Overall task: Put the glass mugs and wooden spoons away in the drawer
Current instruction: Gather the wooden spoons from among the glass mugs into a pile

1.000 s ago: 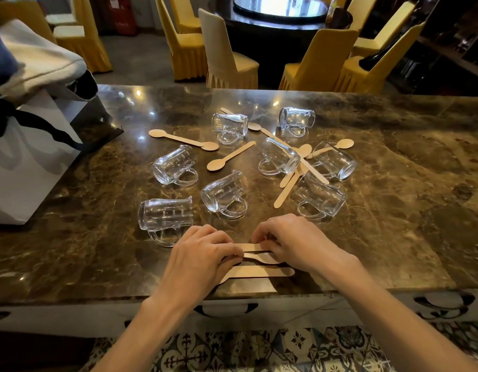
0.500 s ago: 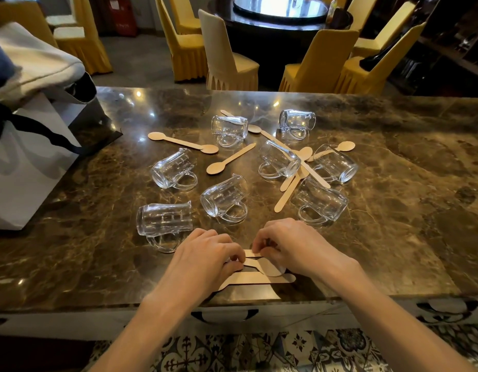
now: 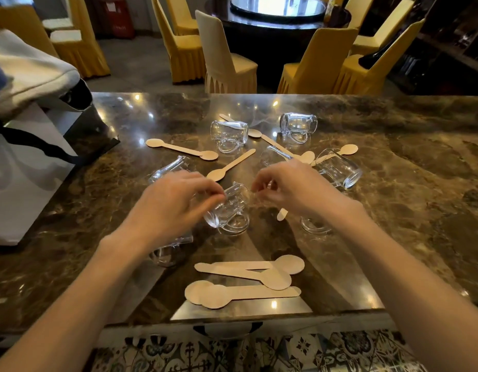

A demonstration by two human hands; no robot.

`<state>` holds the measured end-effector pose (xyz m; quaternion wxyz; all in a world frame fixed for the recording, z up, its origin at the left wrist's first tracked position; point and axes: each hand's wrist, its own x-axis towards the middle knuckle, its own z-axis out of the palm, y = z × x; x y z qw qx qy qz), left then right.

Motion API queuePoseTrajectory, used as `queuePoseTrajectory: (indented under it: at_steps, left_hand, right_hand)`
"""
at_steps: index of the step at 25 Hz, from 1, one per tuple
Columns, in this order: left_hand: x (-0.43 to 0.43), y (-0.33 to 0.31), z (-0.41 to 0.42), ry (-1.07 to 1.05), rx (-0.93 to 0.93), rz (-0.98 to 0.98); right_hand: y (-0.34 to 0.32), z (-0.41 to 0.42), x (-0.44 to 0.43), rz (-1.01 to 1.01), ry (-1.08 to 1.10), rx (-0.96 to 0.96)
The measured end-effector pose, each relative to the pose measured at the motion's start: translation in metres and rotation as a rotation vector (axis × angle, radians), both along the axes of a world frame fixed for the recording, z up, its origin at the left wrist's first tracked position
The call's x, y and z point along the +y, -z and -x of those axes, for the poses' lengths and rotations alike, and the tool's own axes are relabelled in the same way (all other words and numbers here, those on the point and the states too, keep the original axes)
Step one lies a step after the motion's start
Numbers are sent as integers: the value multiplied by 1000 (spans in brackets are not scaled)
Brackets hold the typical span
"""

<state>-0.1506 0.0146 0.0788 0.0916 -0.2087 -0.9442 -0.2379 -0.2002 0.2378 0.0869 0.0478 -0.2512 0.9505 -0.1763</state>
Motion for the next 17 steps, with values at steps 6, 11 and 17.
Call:
queuePoseTrajectory:
  at_steps: [6, 11, 17]
  left_hand:
    - [-25, -9, 64, -112, 31, 1]
    - [-41, 0, 107, -182, -8, 3]
    - [-62, 20, 140, -294, -139, 26]
  right_hand:
    - [3, 36, -22, 39, 42, 95]
    - [21, 66, -38, 8, 56, 157]
    - [37, 93, -56, -122, 25, 88]
